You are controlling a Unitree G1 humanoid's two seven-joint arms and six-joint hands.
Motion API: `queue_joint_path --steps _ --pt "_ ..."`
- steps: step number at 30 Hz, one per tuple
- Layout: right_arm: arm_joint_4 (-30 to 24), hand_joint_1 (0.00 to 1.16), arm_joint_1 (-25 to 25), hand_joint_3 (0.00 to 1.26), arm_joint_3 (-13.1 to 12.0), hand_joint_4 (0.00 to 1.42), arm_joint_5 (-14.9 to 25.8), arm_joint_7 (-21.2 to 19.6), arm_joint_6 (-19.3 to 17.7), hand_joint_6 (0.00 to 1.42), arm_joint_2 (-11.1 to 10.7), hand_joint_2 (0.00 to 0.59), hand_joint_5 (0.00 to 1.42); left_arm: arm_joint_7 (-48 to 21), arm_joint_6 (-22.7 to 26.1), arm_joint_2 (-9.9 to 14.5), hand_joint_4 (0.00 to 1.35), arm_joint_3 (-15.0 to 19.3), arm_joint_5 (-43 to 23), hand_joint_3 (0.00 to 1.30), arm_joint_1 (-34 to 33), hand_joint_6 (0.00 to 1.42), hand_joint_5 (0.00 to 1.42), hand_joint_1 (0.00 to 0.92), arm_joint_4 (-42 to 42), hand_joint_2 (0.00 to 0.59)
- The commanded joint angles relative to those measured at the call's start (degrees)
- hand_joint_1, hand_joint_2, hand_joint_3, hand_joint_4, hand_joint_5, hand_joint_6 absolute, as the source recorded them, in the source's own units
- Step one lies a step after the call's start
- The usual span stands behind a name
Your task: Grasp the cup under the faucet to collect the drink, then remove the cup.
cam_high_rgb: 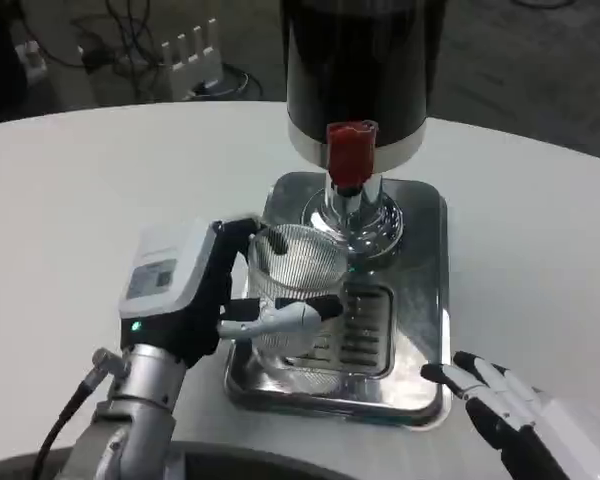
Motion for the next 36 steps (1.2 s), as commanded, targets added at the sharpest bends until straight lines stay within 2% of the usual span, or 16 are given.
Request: queue_joint_path --steps 1,9,15,25,28,29,30,31,33,36 --pt "-0.8 0.58 0.2 0.12 -1.1 0.01 1.2 -0.1 0.2 0.00 -0.3 0.435 0.00 1.6 0.6 -0.8 1.16 -1.6 0.1 0.98 -3.8 1.07 1.19 0.252 3.9 0.128" --pt "-0.8 0.58 0.0 0.12 -1.5 0.01 1.8 0.2 0.4 0.00 -0.6 0.435 0.00 2.7 2.4 -3.2 1.16 -4.0 -0.1 0.98 -8.2 1.06 1.19 0.248 8.0 0.131" --pt "-0.8 0.58 -0.1 0.12 -3.1 0.01 2.5 0.1 0.3 0.00 -0.6 0.435 0.00 3.4 2.5 -4.5 1.16 -5.4 -0.5 0.98 -8.8 1.05 1.19 0.248 8.9 0.133" --pt "-0.8 0.58 -0.7 0.12 -2.4 0.01 2.3 0.4 0.7 0.00 -0.8 0.435 0.00 3.5 2.9 -3.5 1.15 -4.8 -1.3 0.98 -8.0 1.03 1.17 0.252 9.0 0.140" --pt "-0.8 0.58 -0.6 0.12 -2.5 0.01 2.4 0.4 1.0 0.00 -0.8 0.435 0.00 1.1 2.2 -3.1 1.13 -4.8 -2.2 0.96 -7.9 1.02 1.17 0.248 9.4 0.138" --pt "-0.8 0.58 -0.5 0.12 -2.5 0.01 2.5 0.3 0.9 0.00 -0.8 0.435 0.00 0.3 2.0 -2.9 0.94 -5.0 -2.5 0.81 -8.0 0.92 1.06 0.213 9.6 0.105" --pt "-0.8 0.58 -0.4 0.12 -2.5 0.01 2.6 0.3 1.0 0.00 -0.8 0.435 0.00 -0.4 1.8 -2.8 0.66 -5.2 -2.9 0.58 -8.0 0.75 0.84 0.156 9.8 0.074" --pt "-0.8 0.58 -0.3 0.12 -2.5 0.01 2.6 0.3 1.0 0.00 -0.8 0.435 0.00 -1.1 1.5 -2.6 0.48 -5.3 -3.3 0.41 -7.9 0.65 0.69 0.115 10.0 0.063" --pt "-0.8 0.58 -0.4 0.13 -2.5 0.01 2.7 0.2 1.0 0.00 -0.8 0.435 0.00 -3.3 0.6 -2.3 0.19 -5.4 -4.5 0.16 -7.9 0.51 0.45 0.061 10.7 0.043" --pt "-0.8 0.58 -0.5 0.13 -2.4 0.02 2.8 0.2 1.1 0.00 -0.7 0.435 0.00 -6.8 -0.5 -2.0 0.06 -5.5 -5.8 0.05 -8.4 0.41 0.35 0.024 11.8 0.028"
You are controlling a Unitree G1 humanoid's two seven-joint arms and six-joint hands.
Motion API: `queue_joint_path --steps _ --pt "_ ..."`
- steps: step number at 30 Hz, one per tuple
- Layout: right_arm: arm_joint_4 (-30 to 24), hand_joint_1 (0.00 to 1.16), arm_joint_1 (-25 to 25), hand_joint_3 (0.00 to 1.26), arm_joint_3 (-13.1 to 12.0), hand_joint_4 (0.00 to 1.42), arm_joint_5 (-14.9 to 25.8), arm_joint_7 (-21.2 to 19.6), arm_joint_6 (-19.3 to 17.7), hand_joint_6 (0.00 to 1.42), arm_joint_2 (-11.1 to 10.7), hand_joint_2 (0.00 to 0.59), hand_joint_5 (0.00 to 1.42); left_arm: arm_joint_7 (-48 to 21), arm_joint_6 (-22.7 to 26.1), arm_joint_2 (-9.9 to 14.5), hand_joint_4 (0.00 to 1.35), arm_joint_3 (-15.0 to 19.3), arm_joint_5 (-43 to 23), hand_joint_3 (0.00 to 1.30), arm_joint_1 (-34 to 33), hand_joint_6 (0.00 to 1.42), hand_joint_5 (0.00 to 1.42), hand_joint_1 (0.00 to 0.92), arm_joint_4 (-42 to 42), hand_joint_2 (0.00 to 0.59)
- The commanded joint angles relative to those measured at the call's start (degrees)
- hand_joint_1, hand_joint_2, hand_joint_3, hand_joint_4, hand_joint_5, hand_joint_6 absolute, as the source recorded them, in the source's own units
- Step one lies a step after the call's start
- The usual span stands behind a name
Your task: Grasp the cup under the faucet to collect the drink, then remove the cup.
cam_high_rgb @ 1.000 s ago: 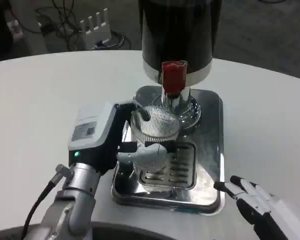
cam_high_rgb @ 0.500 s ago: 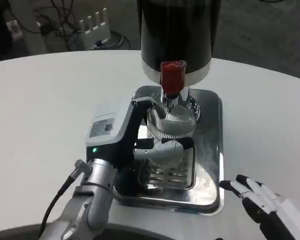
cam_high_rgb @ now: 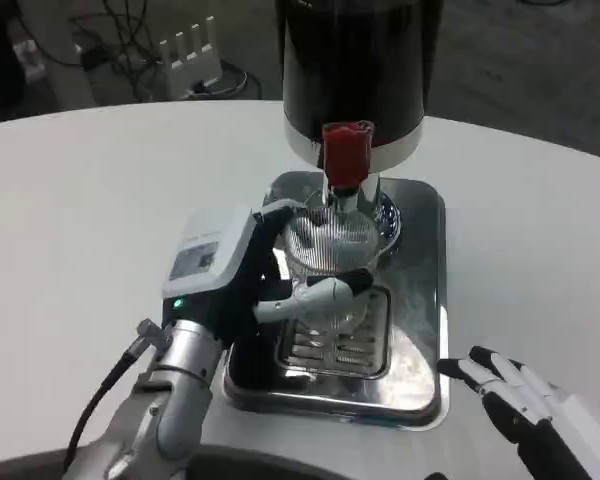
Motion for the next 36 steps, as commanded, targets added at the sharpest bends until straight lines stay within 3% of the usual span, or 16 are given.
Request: queue_joint_path --steps 1,8,12,14,21,25,30,33,36 --pt "-0.8 0.58 0.2 0.13 0.3 0.02 0.5 0.1 0.5 0.00 0.0 0.435 0.00 -5.2 -1.9 0.8 0.01 -0.6 -2.1 0.01 -0.1 0.36 0.29 0.007 2.0 0.016" --pt "-0.8 0.58 0.5 0.13 0.6 0.02 0.7 -0.1 0.8 0.00 -0.3 0.435 0.00 -7.5 -3.9 1.4 0.00 0.6 -4.9 0.00 1.1 0.23 0.18 0.000 1.2 0.000" --pt "-0.8 0.58 0.5 0.13 0.9 0.02 0.7 -0.2 0.8 0.00 -0.2 0.435 0.00 -13.5 -4.1 2.4 0.00 1.4 -8.3 0.00 1.9 0.08 0.02 0.000 0.1 0.000" --pt "-0.8 0.58 0.6 0.13 0.8 0.02 0.8 -0.4 0.7 0.00 -0.2 0.435 0.00 -16.5 -3.5 3.1 0.00 1.5 -9.4 0.00 2.7 0.01 0.00 0.000 -1.3 0.000" --pt "-0.8 0.59 1.4 0.13 1.8 0.02 0.7 -0.7 0.2 0.00 0.1 0.440 0.00 -21.1 -1.9 5.2 0.00 3.4 -11.5 0.00 7.9 0.00 0.00 0.000 -9.4 0.000" --pt "-0.8 0.59 1.8 0.13 1.1 0.02 1.1 -1.1 0.1 0.00 -0.1 0.442 0.00 -21.3 -1.0 5.4 0.00 5.7 -13.2 0.00 13.0 0.00 0.00 0.000 -17.7 0.000" --pt "-0.8 0.59 1.6 0.13 -0.5 0.03 2.2 -1.6 0.7 0.00 0.0 0.443 0.00 -27.4 3.8 7.8 0.00 10.7 -18.1 0.00 20.8 0.00 0.00 0.000 -31.8 0.000" --pt "-0.8 0.59 1.1 0.13 0.1 0.03 1.8 -1.0 1.2 0.00 -0.5 0.445 0.00 -31.0 4.9 8.3 0.00 15.1 -24.6 0.00 24.8 0.00 0.00 0.000 -38.6 0.000" --pt "-0.8 0.59 0.7 0.13 1.6 0.03 1.0 -1.3 1.4 0.00 -0.1 0.447 0.00 -35.3 5.4 7.8 0.00 17.2 -31.0 0.00 25.5 0.00 0.00 0.000 -42.6 0.000"
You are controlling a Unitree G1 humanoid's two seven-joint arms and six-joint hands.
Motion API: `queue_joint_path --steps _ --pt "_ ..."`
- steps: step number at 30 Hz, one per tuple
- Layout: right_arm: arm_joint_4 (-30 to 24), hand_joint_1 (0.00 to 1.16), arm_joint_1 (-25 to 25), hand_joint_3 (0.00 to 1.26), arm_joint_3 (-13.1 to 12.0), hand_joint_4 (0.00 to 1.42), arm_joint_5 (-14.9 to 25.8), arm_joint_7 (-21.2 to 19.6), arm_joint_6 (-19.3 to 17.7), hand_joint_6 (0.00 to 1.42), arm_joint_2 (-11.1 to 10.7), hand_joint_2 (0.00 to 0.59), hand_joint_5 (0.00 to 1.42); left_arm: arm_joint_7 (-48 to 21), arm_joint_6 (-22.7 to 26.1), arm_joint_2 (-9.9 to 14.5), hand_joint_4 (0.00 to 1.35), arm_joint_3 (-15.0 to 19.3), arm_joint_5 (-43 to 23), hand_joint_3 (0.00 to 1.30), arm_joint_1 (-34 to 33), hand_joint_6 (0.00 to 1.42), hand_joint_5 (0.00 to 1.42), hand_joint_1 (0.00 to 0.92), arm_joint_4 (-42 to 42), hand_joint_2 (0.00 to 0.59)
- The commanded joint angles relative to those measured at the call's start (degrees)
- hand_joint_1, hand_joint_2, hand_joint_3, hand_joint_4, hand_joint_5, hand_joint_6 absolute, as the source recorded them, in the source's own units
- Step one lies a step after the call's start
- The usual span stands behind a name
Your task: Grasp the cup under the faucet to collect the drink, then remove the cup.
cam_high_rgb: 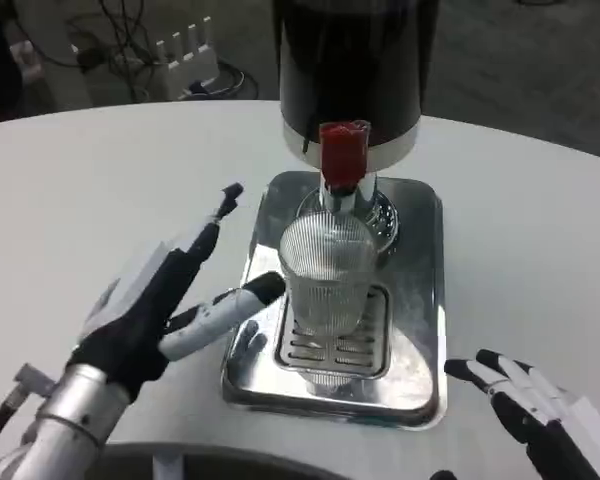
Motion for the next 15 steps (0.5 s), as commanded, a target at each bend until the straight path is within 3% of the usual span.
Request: queue_joint_path --steps 1,4,8,15 --pt "-0.8 0.59 -0.4 0.13 1.8 0.03 -0.8 -0.1 0.6 0.00 0.3 0.447 0.00 -6.5 0.9 -0.2 0.00 2.5 -9.1 0.00 0.7 0.00 0.00 0.000 -5.4 0.000" --pt "-0.8 0.59 -0.6 0.14 1.9 0.03 -1.1 -0.1 0.9 0.00 0.3 0.447 0.00 -11.9 1.7 -0.5 0.00 2.7 -15.7 0.00 -0.9 0.00 0.00 0.000 -8.8 0.000" --pt "-0.8 0.59 -0.4 0.13 1.3 0.03 -0.8 -0.2 1.1 0.00 0.0 0.448 0.00 -19.4 6.7 -0.4 0.00 2.0 -24.2 0.00 -4.2 0.00 0.00 0.000 -14.2 0.000" --pt "-0.8 0.60 0.4 0.13 0.6 0.03 -0.1 -0.7 1.7 0.00 -0.5 0.448 0.00 -25.4 13.3 0.2 0.00 2.2 -29.2 0.00 -7.3 0.00 0.00 0.000 -18.0 0.000"
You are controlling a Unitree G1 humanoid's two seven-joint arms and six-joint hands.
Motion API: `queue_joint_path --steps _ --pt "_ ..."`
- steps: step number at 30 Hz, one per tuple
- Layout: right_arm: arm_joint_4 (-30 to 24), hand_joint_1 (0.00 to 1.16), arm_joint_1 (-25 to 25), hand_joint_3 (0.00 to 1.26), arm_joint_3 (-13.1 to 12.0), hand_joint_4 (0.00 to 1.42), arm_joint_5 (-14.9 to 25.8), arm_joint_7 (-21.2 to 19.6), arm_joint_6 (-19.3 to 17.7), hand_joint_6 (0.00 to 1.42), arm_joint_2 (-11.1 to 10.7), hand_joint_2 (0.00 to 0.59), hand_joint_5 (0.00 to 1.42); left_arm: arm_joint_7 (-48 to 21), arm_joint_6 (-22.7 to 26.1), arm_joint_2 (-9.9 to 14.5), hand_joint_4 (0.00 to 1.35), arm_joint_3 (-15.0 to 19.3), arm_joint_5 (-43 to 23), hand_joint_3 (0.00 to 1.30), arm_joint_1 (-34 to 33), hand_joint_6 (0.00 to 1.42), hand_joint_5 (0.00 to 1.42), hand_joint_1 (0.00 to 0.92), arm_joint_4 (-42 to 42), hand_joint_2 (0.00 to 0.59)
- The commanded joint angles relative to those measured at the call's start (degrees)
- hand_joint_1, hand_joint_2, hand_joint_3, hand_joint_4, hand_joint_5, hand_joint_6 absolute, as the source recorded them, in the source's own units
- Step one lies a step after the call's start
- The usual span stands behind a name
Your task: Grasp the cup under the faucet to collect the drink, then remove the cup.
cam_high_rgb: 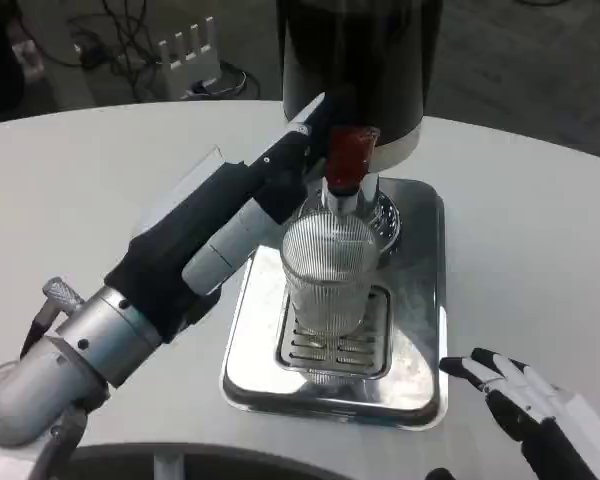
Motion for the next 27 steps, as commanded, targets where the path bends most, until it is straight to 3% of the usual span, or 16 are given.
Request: queue_joint_path --steps 1,8,14,22,27 --pt "-0.8 0.60 0.9 0.13 -0.2 0.03 0.7 -0.7 0.9 0.00 -0.5 0.448 0.00 -2.2 2.8 0.7 0.00 0.5 -1.7 0.00 -0.6 0.00 0.00 0.000 -2.6 0.000" --pt "-0.8 0.60 0.9 0.13 0.3 0.03 0.5 -1.1 1.0 0.00 -0.8 0.448 0.00 -3.7 5.9 2.1 0.00 2.9 -2.5 0.00 -0.3 0.00 0.00 0.000 -6.0 0.000" --pt "-0.8 0.60 1.0 0.13 1.0 0.03 0.3 -1.4 1.3 0.00 -1.0 0.448 0.00 -4.9 8.1 6.5 0.00 5.8 -2.1 0.00 -0.9 0.00 0.00 0.000 -6.5 0.000" --pt "-0.7 0.60 1.4 0.13 1.0 0.03 0.5 -2.0 1.7 0.00 -1.5 0.450 0.00 -6.5 7.5 7.9 0.00 7.1 -2.6 0.00 -1.6 0.00 0.00 0.000 -2.6 0.000" --pt "-0.7 0.60 1.2 0.13 1.6 0.03 0.3 -2.2 1.9 0.00 -1.7 0.453 0.00 -6.3 6.8 7.1 0.00 8.1 -2.9 0.00 -2.6 0.00 0.00 0.000 -0.6 0.000"
